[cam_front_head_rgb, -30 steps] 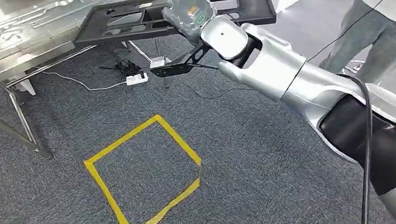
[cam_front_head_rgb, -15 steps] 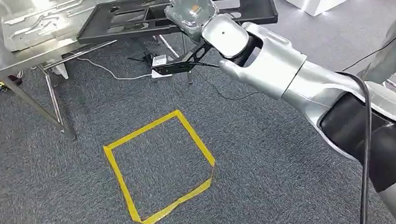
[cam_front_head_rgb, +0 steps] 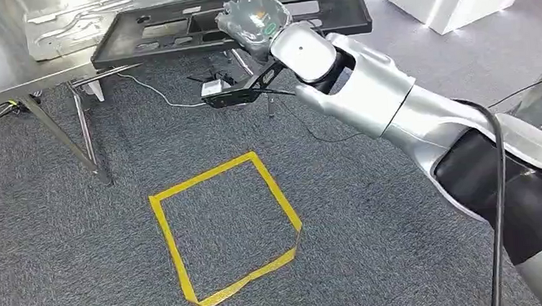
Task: Take the parts from the cabinet and place them on the table.
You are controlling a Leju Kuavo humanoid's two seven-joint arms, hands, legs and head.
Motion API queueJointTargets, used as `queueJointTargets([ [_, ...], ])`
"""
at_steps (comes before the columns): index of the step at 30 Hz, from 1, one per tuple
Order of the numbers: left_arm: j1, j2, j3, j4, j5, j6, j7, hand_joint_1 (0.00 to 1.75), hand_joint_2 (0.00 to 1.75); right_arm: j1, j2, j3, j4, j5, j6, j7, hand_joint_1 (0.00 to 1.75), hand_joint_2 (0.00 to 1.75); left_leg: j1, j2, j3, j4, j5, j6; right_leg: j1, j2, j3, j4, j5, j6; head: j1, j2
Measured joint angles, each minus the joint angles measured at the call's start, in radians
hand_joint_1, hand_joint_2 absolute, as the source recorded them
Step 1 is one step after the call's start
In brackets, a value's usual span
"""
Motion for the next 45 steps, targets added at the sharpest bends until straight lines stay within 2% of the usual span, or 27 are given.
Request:
queueJointTargets([
  [1,0.001,0.000,0.000,0.000,0.000,0.000,0.000,0.00,1.75,0.003,0.000,0.000,0.000,0.000,0.000,0.000,1.75,1.75,0.001,-0.005,0.003,0.003,-0.003,-0.001,-0.003,0.000,0.003,-0.021,0.029,0.002,0.000,0.000],
  [2,0.001,0.000,0.000,0.000,0.001,-0.001,0.002,0.00,1.75,0.002,-0.002,0.000,0.000,0.000,0.000,0.000,1.75,1.75,0.002,-0.010,0.005,0.007,-0.008,-0.004,-0.006,0.000,0.026,-0.079,0.070,0.002,0.000,0.000],
  [4,0.002,0.000,0.000,0.000,0.002,-0.002,0.003,0.00,1.75,-0.002,-0.003,0.000,0.000,0.000,-0.001,0.000,1.75,1.75,0.004,-0.018,0.006,0.024,-0.023,-0.014,-0.011,0.002,0.102,-0.250,0.160,0.002,0.000,0.000],
  [5,0.002,0.000,0.000,0.000,0.002,-0.003,0.003,0.00,1.75,-0.003,-0.003,0.000,0.000,0.000,-0.003,0.000,1.75,1.75,0.001,-0.021,-0.003,0.033,-0.028,-0.021,-0.010,0.012,0.117,-0.266,0.137,0.001,0.000,0.000],
  [8,0.002,0.000,0.000,0.000,0.002,-0.003,0.003,0.00,1.75,0.003,-0.003,0.000,-0.001,0.000,-0.003,0.000,1.75,1.75,0.004,-0.026,-0.013,0.034,-0.028,-0.032,-0.001,0.012,0.112,-0.277,0.135,-0.014,-0.002,0.000],
  [10,0.004,0.000,0.000,0.000,0.002,-0.003,0.003,0.00,1.75,0.002,-0.003,0.000,-0.002,0.000,-0.004,0.000,1.75,1.75,0.005,-0.024,-0.019,0.038,-0.037,-0.040,-0.009,0.008,0.121,-0.288,0.138,-0.027,-0.003,0.000],
  [11,0.006,0.000,0.000,0.000,0.002,-0.002,0.002,0.00,1.75,0.001,-0.003,0.000,-0.002,0.000,-0.004,0.001,1.75,1.75,0.006,-0.014,-0.025,0.065,-0.052,-0.045,-0.009,0.007,0.125,-0.290,0.137,-0.032,-0.004,0.000],
  [13,0.004,0.000,0.000,0.000,0.002,0.002,-0.002,0.00,1.75,-0.001,-0.003,0.000,-0.002,0.000,-0.004,0.002,1.75,1.75,0.010,-0.008,-0.100,0.216,-0.111,-0.054,-0.007,0.006,0.132,-0.290,0.131,-0.040,-0.007,0.000],
  [14,0.004,0.000,0.000,0.000,0.002,0.003,-0.003,0.00,1.75,0.001,-0.003,0.000,-0.002,0.000,-0.004,0.002,1.75,1.75,0.011,-0.008,-0.140,0.285,-0.126,-0.056,-0.005,0.006,0.136,-0.290,0.128,-0.042,-0.007,0.000],
  [15,0.004,-0.001,0.000,0.000,0.002,0.003,-0.004,0.00,1.75,0.003,-0.003,0.000,-0.002,0.000,-0.004,0.002,1.75,1.75,0.011,-0.007,-0.170,0.326,-0.128,-0.056,-0.003,0.006,0.141,-0.290,0.124,-0.043,-0.006,0.000],
  [16,0.005,-0.001,-0.001,0.000,0.003,0.003,-0.006,0.00,1.75,0.006,-0.003,0.000,-0.002,0.000,-0.004,0.002,1.75,1.75,0.011,-0.007,-0.178,0.325,-0.111,-0.055,-0.002,0.006,0.146,-0.290,0.120,-0.043,-0.008,0.000],
  [17,0.006,-0.001,-0.001,0.000,0.003,0.003,-0.006,0.00,1.75,0.007,-0.003,0.000,-0.002,0.000,-0.004,0.002,1.75,1.75,0.011,-0.007,-0.165,0.279,-0.071,-0.053,-0.001,0.006,0.152,-0.290,0.116,-0.042,-0.006,0.000],
  [19,0.005,-0.001,-0.001,0.000,0.003,0.004,-0.006,0.00,1.75,0.005,-0.003,0.000,-0.002,0.000,-0.004,0.002,1.75,1.75,0.010,-0.007,-0.092,0.115,0.022,-0.044,0.001,0.006,0.168,-0.290,0.106,-0.040,-0.007,0.000],
  [21,0.003,0.000,-0.001,0.000,0.003,0.007,-0.006,0.00,1.75,0.001,-0.003,0.000,-0.002,0.000,-0.003,0.002,1.75,1.75,-0.003,-0.006,-0.048,0.037,0.016,-0.037,0.006,0.007,0.171,-0.292,0.100,-0.030,-0.008,0.000],
  [24,0.002,0.000,-0.001,0.000,0.003,0.017,0.000,0.00,1.75,0.004,-0.003,0.000,-0.003,0.004,-0.003,0.003,1.75,1.75,-0.008,-0.008,-0.047,0.032,0.008,-0.025,-0.001,0.006,0.174,-0.301,0.098,-0.014,-0.008,0.000],
  [25,0.003,0.000,-0.001,0.000,0.004,0.020,0.003,0.00,1.75,0.004,-0.004,0.000,-0.005,0.006,-0.003,0.005,1.75,1.75,0.001,-0.007,-0.031,0.014,0.013,-0.017,0.003,0.006,0.175,-0.300,0.090,-0.005,-0.006,0.000],
  [26,0.005,0.000,-0.001,0.000,0.004,0.022,0.003,0.00,1.75,0.004,-0.006,0.000,-0.005,0.008,-0.003,0.005,1.75,1.75,0.000,-0.008,-0.020,0.006,0.012,-0.015,0.000,0.006,0.170,-0.277,0.081,-0.004,-0.004,0.000],
  [28,0.003,0.000,-0.001,0.000,0.005,0.022,0.003,0.00,1.75,0.000,-0.006,0.000,-0.005,0.015,-0.003,0.007,1.75,1.75,0.000,-0.007,-0.009,0.006,0.003,-0.001,0.000,0.006,0.098,-0.142,0.024,-0.004,0.000,0.000],
  [30,0.000,0.000,-0.001,0.000,0.006,0.024,0.006,0.00,1.75,0.009,-0.006,0.000,-0.005,0.016,-0.003,0.006,1.75,1.75,-0.001,-0.007,0.002,0.007,-0.008,0.004,-0.001,0.006,0.010,-0.003,-0.007,-0.002,-0.001,0.000],
  [31,0.001,0.000,-0.001,0.000,0.006,0.024,0.006,0.00,1.75,0.013,-0.006,0.000,-0.005,0.016,-0.003,0.006,1.75,1.75,-0.001,-0.009,0.007,0.009,-0.013,0.003,-0.001,0.006,-0.009,0.006,0.010,-0.002,0.000,0.000],
  [32,0.003,0.000,-0.001,0.000,0.006,0.024,0.006,0.00,1.75,0.015,-0.006,0.000,-0.005,0.016,-0.003,0.006,1.75,1.75,0.000,-0.013,0.014,0.013,-0.021,0.001,-0.002,0.005,-0.003,-0.033,0.053,-0.002,0.000,0.000],
  [34,0.004,0.000,-0.001,0.000,0.006,0.023,0.007,0.00,1.75,0.012,-0.006,0.000,-0.005,0.015,-0.003,0.004,1.75,1.75,0.001,-0.018,0.025,0.028,-0.042,-0.005,-0.004,0.005,0.060,-0.204,0.167,-0.004,-0.001,0.000],
  [35,0.004,0.000,-0.001,0.000,0.007,0.023,0.007,0.00,1.75,0.012,-0.006,0.000,-0.004,0.015,-0.003,0.002,1.75,1.75,0.002,-0.019,0.026,0.035,-0.054,-0.010,-0.003,0.008,0.082,-0.255,0.171,-0.008,-0.002,0.000],
  [39,0.002,0.000,-0.001,0.000,0.006,0.022,0.009,0.00,1.75,0.013,-0.006,0.000,-0.006,0.013,-0.003,-0.002,1.75,1.75,0.000,-0.023,0.016,0.036,-0.060,-0.028,0.005,0.012,0.090,-0.275,0.153,-0.021,-0.005,0.000],
  [41,0.005,0.000,-0.002,0.000,0.007,0.021,0.010,0.00,1.75,0.013,-0.006,0.000,-0.005,0.011,-0.003,-0.002,1.75,1.75,0.001,-0.016,0.016,0.051,-0.078,-0.040,-0.003,0.011,0.109,-0.289,0.151,-0.032,-0.006,0.000],
  [42,0.005,0.000,-0.002,0.000,0.007,0.021,0.010,0.00,1.75,0.013,-0.006,0.000,-0.006,0.011,-0.004,-0.001,1.75,1.75,0.001,-0.011,-0.009,0.104,-0.101,-0.045,-0.004,0.009,0.115,-0.292,0.148,-0.038,-0.013,0.000],
  [45,0.003,0.000,-0.002,0.000,0.007,0.020,0.011,0.00,1.75,0.017,-0.005,0.000,-0.006,0.010,-0.003,-0.002,1.75,1.75,0.006,-0.007,-0.139,0.316,-0.162,-0.054,-0.001,0.009,0.129,-0.292,0.134,-0.044,-0.012,0.000],
])
